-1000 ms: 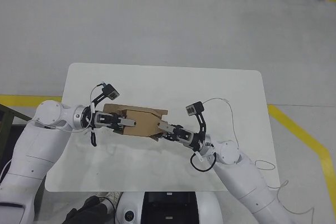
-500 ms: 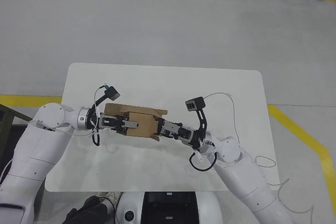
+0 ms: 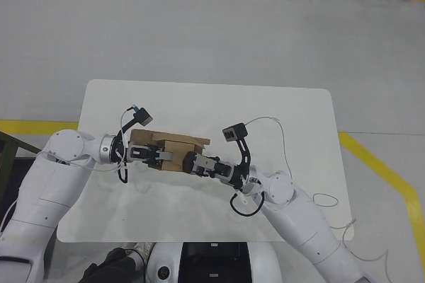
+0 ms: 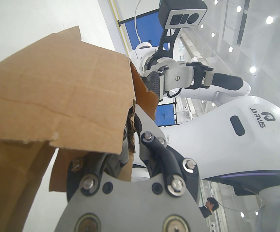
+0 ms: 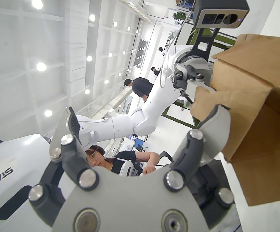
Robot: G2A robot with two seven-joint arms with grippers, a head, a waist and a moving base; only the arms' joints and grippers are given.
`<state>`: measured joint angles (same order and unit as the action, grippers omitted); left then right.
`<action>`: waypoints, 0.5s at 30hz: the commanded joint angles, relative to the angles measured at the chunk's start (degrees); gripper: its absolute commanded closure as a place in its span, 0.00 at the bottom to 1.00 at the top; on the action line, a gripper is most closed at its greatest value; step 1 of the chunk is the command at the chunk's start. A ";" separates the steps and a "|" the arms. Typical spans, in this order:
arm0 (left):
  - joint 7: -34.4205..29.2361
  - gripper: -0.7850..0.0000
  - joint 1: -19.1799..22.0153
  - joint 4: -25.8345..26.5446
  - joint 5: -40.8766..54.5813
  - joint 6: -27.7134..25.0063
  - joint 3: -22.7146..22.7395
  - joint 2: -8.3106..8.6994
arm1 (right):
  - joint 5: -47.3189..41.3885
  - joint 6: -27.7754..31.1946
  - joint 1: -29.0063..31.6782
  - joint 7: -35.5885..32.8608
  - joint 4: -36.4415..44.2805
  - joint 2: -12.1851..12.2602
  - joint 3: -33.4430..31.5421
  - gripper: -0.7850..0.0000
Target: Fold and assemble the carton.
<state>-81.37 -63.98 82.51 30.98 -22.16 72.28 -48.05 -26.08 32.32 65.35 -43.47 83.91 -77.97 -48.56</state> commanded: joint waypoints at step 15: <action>-2.41 1.00 2.44 -3.69 5.52 4.56 -0.91 -0.54 | -0.59 3.22 2.89 0.57 3.98 0.92 -5.28 0.00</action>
<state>-83.53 -61.86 79.34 36.07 -18.15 71.45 -48.56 -26.50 35.56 67.95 -42.55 87.51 -77.19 -53.29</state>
